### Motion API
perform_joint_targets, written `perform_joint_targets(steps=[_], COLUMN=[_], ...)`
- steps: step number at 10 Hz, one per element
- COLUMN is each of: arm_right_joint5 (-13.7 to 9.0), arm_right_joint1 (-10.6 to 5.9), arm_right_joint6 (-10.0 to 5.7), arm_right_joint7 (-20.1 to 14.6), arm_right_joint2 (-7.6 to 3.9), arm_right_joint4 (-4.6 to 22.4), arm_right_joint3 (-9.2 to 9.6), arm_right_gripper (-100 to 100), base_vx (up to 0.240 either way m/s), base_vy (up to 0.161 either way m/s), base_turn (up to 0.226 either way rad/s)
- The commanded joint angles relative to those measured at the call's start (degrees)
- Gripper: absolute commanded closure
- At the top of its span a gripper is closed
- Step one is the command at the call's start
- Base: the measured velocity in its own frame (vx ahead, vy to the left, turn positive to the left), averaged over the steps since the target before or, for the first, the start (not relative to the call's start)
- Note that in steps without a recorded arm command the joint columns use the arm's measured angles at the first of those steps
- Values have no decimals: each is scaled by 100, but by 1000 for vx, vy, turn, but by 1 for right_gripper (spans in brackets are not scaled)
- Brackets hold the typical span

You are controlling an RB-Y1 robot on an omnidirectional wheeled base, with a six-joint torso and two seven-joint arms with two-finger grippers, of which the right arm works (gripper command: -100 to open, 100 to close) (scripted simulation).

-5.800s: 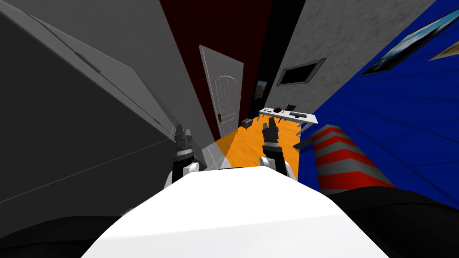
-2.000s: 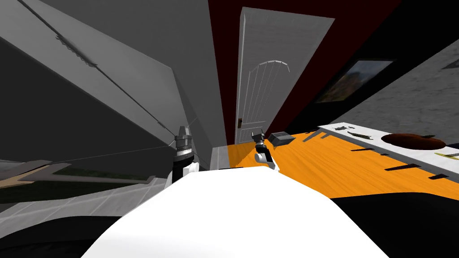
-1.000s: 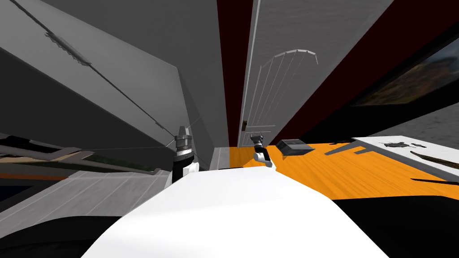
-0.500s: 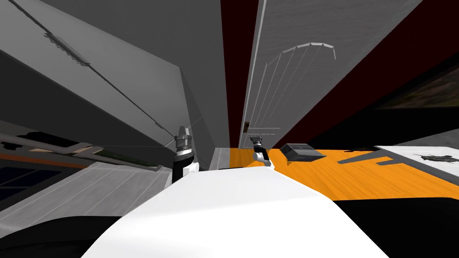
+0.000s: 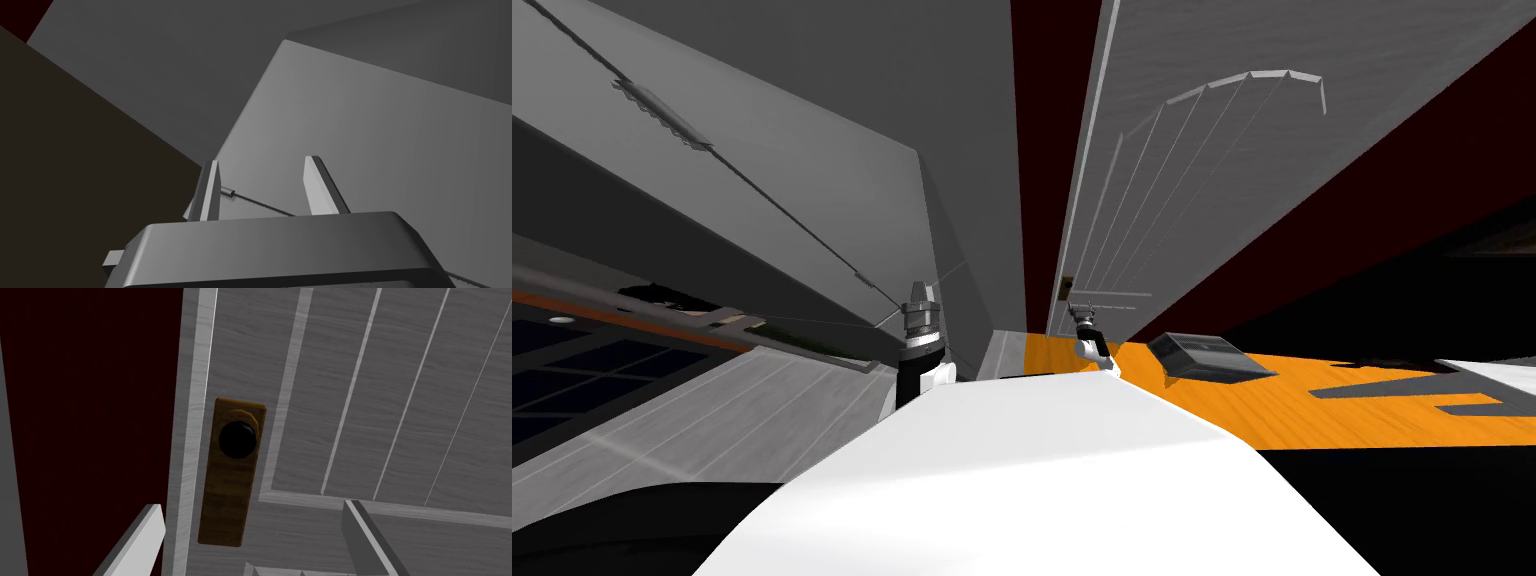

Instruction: Pull the door open

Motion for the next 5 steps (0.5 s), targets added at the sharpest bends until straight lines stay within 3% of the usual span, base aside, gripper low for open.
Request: perform_joint_targets(steps=[1, 5], arm_right_joint5=[-104, -340], arm_right_joint1=[-74, -222], arm_right_joint6=[13, 39], arm_right_joint7=[-196, -628], arm_right_joint2=[17, 61], arm_right_joint4=[164, 512], arm_right_joint3=[-10, -28], arm_right_gripper=[-100, -100], base_vx=[93, 76], base_vy=[-66, -100], base_turn=[149, 130])
